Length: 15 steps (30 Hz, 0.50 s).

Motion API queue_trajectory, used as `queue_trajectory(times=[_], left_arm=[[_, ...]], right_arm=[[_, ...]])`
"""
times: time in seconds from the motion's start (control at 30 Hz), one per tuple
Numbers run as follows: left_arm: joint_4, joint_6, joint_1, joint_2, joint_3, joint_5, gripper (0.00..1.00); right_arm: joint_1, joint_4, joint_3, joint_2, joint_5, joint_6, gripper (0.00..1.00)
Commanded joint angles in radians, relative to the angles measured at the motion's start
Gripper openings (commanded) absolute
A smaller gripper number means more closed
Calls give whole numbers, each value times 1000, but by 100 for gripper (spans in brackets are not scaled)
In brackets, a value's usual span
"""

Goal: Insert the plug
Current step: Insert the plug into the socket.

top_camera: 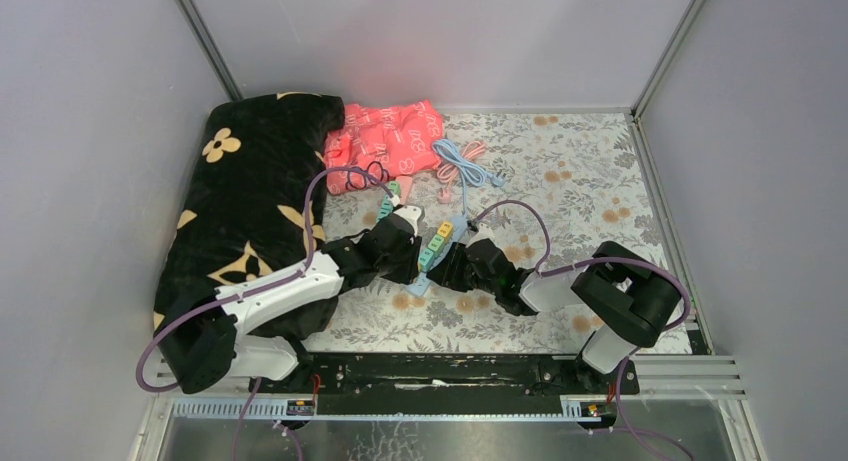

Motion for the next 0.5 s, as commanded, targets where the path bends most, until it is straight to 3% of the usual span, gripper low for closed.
queue_trajectory(times=[0.0, 0.47], left_arm=[[73, 28, -10, 18, -10, -41, 0], [78, 30, -23, 75, -13, -47, 0]], right_arm=[[15, -55, 16, 22, 17, -27, 37], [14, -50, 18, 25, 7, -28, 37]])
